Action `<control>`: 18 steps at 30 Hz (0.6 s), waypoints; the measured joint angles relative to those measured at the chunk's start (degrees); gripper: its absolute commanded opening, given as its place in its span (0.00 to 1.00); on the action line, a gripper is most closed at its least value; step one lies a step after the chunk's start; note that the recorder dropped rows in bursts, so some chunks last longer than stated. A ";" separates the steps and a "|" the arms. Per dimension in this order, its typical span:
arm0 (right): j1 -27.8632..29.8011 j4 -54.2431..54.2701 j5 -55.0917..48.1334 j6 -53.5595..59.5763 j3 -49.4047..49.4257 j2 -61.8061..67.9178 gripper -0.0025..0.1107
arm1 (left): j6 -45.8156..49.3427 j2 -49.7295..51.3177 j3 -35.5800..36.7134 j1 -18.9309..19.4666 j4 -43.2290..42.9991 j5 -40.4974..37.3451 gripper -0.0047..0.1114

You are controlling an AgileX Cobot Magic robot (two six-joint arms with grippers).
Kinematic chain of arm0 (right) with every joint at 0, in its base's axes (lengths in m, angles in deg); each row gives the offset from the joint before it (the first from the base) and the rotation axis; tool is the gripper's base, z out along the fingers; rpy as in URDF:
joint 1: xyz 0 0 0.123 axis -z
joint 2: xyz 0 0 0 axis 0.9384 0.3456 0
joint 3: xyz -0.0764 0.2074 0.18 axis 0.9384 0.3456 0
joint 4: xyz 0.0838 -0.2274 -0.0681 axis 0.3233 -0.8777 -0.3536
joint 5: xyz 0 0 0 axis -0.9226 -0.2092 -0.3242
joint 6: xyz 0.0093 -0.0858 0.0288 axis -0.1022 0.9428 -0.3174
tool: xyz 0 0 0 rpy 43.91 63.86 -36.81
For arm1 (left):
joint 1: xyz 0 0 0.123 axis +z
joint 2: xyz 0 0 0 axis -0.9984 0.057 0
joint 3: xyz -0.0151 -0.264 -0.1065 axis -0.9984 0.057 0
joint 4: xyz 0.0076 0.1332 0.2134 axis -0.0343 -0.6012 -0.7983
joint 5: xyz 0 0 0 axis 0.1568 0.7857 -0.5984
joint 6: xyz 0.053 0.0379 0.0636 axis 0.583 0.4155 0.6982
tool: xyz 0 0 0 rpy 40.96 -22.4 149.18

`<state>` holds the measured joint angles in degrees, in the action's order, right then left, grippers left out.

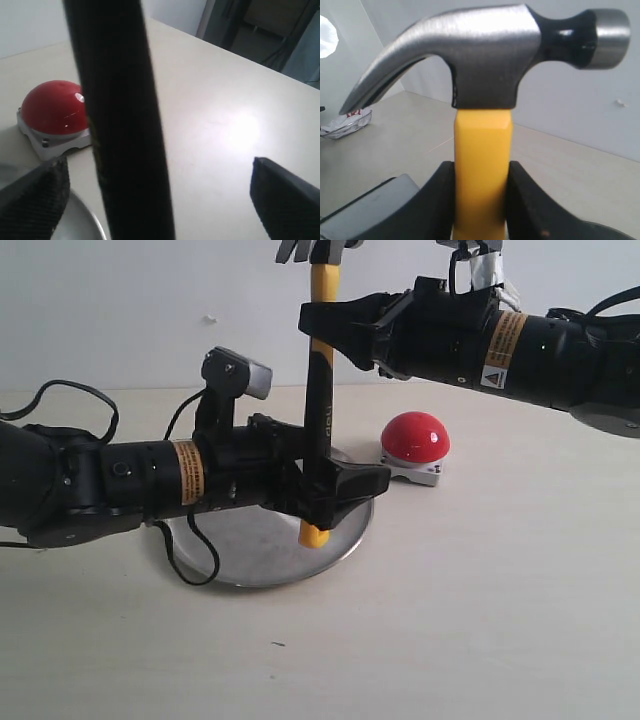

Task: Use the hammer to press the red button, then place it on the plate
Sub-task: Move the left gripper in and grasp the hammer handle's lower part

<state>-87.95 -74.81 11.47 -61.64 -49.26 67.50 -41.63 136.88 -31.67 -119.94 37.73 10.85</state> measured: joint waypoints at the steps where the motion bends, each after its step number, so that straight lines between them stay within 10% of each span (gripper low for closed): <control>1: 0.00 0.00 0.00 0.00 0.00 0.00 0.02 | 0.60 0.47 0.00 0.00 0.91 -0.10 0.84; 6: 0.00 0.00 -0.03 0.00 0.00 0.00 0.02 | 1.81 1.09 0.00 0.00 2.99 -0.33 0.71; 11: 0.00 0.00 -0.03 0.00 0.00 0.00 0.02 | 1.81 1.09 0.00 0.00 3.62 -0.33 0.05; 18: 0.00 0.35 -0.13 0.27 0.00 0.00 0.02 | 1.70 1.09 0.00 0.00 4.48 -0.38 0.04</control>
<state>-87.95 -74.45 11.34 -61.37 -49.26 67.50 -39.94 137.97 -31.67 -119.94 42.21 10.47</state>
